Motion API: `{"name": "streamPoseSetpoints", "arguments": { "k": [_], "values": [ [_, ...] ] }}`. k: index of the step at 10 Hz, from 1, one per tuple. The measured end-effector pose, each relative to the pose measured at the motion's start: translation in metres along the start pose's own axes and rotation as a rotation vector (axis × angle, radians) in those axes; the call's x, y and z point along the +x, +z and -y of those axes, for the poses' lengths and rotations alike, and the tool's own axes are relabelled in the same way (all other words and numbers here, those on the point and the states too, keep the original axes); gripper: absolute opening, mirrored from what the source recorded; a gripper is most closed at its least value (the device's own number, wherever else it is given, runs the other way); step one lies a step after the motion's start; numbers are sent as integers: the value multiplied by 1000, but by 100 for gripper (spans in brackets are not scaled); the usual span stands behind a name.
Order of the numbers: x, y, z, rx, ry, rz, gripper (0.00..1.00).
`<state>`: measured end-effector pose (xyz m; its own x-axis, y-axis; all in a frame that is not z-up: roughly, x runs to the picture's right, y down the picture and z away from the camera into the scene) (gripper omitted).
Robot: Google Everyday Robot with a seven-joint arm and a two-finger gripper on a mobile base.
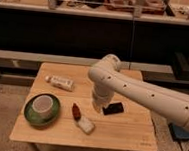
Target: Move the arm in a circular motion
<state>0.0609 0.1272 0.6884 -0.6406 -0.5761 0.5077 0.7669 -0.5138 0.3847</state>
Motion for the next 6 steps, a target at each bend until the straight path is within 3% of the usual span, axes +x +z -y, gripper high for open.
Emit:
{"name": "streamPoseSetpoints", "arguments": {
  "k": [2,4,6],
  "values": [
    [-4,-1,4,-2,-8,0,41],
    [4,10,9,4,-92,8,41],
    [14,21,21,10,-112,-6,41]
  ]
}}
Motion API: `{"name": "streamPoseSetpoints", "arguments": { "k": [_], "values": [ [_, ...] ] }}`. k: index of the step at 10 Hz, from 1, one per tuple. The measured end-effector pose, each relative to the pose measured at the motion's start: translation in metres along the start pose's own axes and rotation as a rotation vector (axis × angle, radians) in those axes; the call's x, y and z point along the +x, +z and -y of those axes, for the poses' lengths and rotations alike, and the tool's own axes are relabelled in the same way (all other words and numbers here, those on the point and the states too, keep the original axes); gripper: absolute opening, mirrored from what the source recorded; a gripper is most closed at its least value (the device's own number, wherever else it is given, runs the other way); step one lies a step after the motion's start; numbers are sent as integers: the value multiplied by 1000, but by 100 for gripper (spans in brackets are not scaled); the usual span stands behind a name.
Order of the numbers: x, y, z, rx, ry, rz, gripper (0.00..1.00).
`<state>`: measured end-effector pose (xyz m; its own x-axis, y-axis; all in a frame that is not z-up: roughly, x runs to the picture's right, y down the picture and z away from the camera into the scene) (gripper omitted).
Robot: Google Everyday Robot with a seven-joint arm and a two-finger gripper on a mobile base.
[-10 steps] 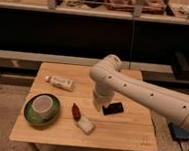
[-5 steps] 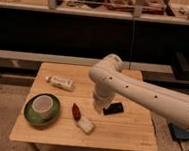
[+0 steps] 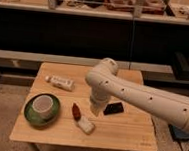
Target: Move the arm in a circular motion
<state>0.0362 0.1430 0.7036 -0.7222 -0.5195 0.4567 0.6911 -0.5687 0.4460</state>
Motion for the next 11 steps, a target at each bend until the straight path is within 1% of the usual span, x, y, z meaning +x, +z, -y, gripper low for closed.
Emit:
{"name": "streamPoseSetpoints", "arguments": {
  "k": [1,2,3,4,5,6,7,8,9,10,11],
  "values": [
    [7,-1,2,-1,-5,2,41],
    [17,-4,6,-9,-56,14,41],
    [25,-2,12,-7,-108,13,41],
    [33,-2,19,-16,-133,11,41],
    [44,-2,31,-13,-138,10,41],
    [47,-4,32,-17,-131,7,41],
    [51,-6,29,-20,-116,2,41],
    [55,-11,21,-34,-95,-2,41],
    [59,-17,18,-37,-109,-4,41],
    [49,-18,8,-40,-138,0,41],
    [41,-16,3,-40,-142,2,41]
  ]
}}
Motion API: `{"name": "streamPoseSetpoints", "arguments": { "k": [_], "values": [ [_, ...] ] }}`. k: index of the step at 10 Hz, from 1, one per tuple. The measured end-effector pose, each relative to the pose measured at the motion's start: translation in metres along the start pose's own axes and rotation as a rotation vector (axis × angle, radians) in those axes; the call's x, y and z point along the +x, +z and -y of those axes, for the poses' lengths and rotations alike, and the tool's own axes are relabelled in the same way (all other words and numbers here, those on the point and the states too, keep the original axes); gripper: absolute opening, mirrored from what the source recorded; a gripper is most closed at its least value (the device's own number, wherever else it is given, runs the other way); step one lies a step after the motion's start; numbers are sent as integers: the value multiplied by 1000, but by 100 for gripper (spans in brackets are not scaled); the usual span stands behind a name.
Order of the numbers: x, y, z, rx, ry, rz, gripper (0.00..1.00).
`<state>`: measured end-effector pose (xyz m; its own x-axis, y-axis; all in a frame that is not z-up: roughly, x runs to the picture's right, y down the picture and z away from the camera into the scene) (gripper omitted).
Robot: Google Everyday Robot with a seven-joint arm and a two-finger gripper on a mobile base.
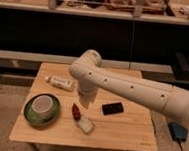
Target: Move the arm in a circular motion
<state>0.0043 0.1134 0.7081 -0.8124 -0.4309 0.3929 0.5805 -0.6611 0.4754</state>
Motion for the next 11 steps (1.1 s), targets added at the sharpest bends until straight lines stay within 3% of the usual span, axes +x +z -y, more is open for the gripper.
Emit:
{"name": "streamPoseSetpoints", "arguments": {
  "k": [1,4,5,8,9,11],
  "values": [
    [-8,2,-8,12,-2,-6,41],
    [7,22,-24,22,17,-24,41],
    [3,28,-26,4,-16,-13,41],
    [-1,25,-33,32,-19,-34,41],
    [8,25,-39,33,16,-38,41],
    [20,28,-51,39,14,-31,41]
  ]
}}
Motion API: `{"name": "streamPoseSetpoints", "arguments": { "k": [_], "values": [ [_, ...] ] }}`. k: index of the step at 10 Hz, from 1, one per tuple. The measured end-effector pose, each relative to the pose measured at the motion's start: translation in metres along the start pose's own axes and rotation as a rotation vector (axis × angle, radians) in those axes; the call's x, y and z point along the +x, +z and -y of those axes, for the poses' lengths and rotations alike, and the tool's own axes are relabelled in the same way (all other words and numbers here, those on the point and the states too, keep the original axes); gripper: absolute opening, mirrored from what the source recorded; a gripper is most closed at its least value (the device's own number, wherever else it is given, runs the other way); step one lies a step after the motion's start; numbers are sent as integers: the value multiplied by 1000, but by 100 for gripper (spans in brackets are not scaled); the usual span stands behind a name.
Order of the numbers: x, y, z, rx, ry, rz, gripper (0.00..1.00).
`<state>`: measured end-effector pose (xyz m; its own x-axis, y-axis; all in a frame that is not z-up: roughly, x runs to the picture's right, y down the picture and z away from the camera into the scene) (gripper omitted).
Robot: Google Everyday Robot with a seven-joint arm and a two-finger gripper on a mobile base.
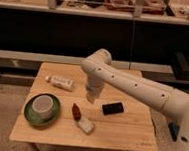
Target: Move the arm in a circular motion
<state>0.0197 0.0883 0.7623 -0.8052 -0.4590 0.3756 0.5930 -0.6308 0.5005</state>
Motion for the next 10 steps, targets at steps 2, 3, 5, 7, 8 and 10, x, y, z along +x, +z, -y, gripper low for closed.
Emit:
{"name": "streamPoseSetpoints", "arguments": {
  "k": [2,3,5,7,8,10],
  "values": [
    [-10,-6,-6,-4,-10,4,41],
    [-23,-10,-3,-14,-16,6,41],
    [-47,-17,-11,-21,2,-4,41],
    [-52,-18,-22,-20,27,-11,41],
    [-49,-17,-22,-21,18,-7,41],
    [-58,-22,-13,-43,-46,13,41]
  ]
}}
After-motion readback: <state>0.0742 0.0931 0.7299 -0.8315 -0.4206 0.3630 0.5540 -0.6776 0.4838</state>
